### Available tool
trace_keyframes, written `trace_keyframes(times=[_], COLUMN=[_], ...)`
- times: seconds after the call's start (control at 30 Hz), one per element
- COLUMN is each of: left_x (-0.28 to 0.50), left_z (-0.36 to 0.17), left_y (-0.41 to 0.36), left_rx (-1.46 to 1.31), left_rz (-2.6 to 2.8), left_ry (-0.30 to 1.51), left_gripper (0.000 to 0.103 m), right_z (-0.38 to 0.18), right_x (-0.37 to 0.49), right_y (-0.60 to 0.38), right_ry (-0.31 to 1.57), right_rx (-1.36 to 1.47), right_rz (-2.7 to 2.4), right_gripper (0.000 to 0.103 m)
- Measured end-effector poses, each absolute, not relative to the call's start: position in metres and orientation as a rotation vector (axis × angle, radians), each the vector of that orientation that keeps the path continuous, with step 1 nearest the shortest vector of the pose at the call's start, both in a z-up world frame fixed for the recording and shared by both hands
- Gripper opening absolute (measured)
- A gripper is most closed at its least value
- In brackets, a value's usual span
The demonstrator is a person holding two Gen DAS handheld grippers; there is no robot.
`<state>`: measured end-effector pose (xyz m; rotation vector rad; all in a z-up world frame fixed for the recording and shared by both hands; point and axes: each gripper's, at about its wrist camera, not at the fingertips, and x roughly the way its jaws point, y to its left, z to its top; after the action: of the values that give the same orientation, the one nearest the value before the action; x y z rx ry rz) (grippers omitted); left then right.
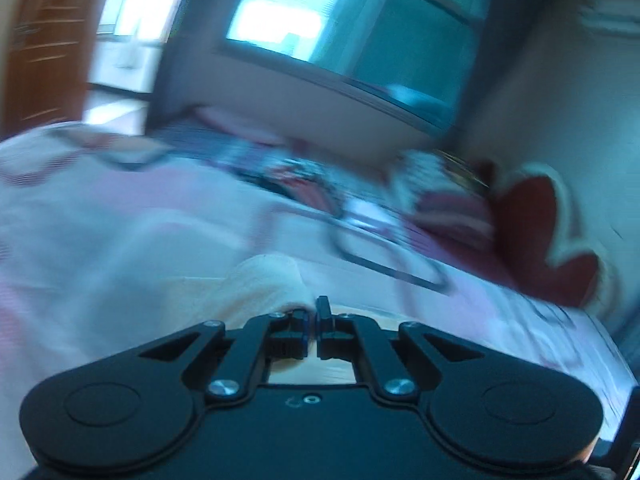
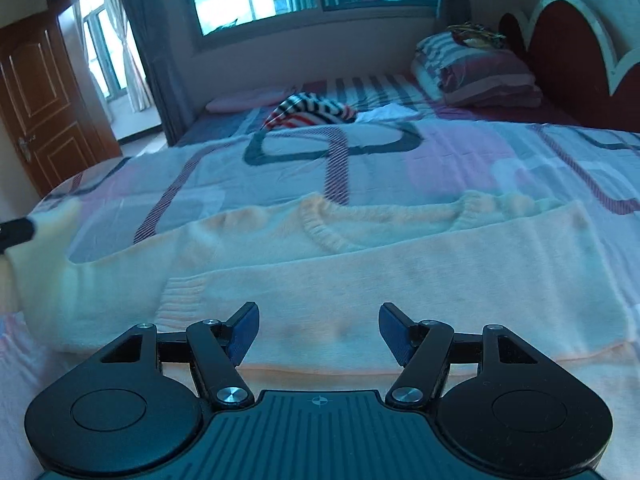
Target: Fold small clothes
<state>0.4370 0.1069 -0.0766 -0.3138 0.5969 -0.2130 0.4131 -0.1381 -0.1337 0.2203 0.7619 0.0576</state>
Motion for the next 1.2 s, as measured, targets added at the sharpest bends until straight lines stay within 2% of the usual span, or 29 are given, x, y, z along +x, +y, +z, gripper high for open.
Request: trace_keyframes(times=[0.23,0.3,0.37,0.43,0.53,0.57,0.73,0.9,1.2], left_x=[0.445,0.442,0.438,0.424,0.407,0.399,0.380,0.387,0.402], left_z=[-0.120,-0.137,-0.151,-0.155,-0.145,-0.140,-0.130,-0.140,-0.154], left_y=[-0.019,-0.043,-0.058,-0.064,-0.059,-0.051,-0.005,0.037,0.060], left_rx=[-0.185,-0.126,-0.055,0.002,0.031,0.033,0.075,0.080,0.020], left_rz=[-0.432,-0.470,-0.478,-0.481,-0.466,-0.441,-0.295,-0.147,-0.058], left_ry=[0.705,0.768,0.814,0.832,0.805,0.776,0.738,0.782,0.782], left_gripper=[0.003,0.007,0.026,0.035,0.075,0.081,0.081,0.076,0.073], right_z=[-0.129,-0.132,-0.133,-0.133,-0.131,-0.130,-0.129,-0.141,-0.152], right_x=[0.381,0.372,0.365,0.360,0.358,0.357,0.359,0.366,0.392], right_y=[-0.215,-0.235,-0.250,-0.256,-0.253,-0.249,-0.212,-0.160,-0.130], right_ry=[0.745,0.754,0.766,0.768,0.763,0.758,0.747,0.764,0.739], right_rx=[0.245,0.264,0.286,0.294,0.303,0.303,0.248,0.087,0.020], right_rz=[-0.086,-0.117,-0.122,-0.109,-0.066,-0.047,0.076,0.151,0.166], right_gripper=[0.066,0.066,0.066,0.066,0.066,0.066,0.066,0.066,0.066])
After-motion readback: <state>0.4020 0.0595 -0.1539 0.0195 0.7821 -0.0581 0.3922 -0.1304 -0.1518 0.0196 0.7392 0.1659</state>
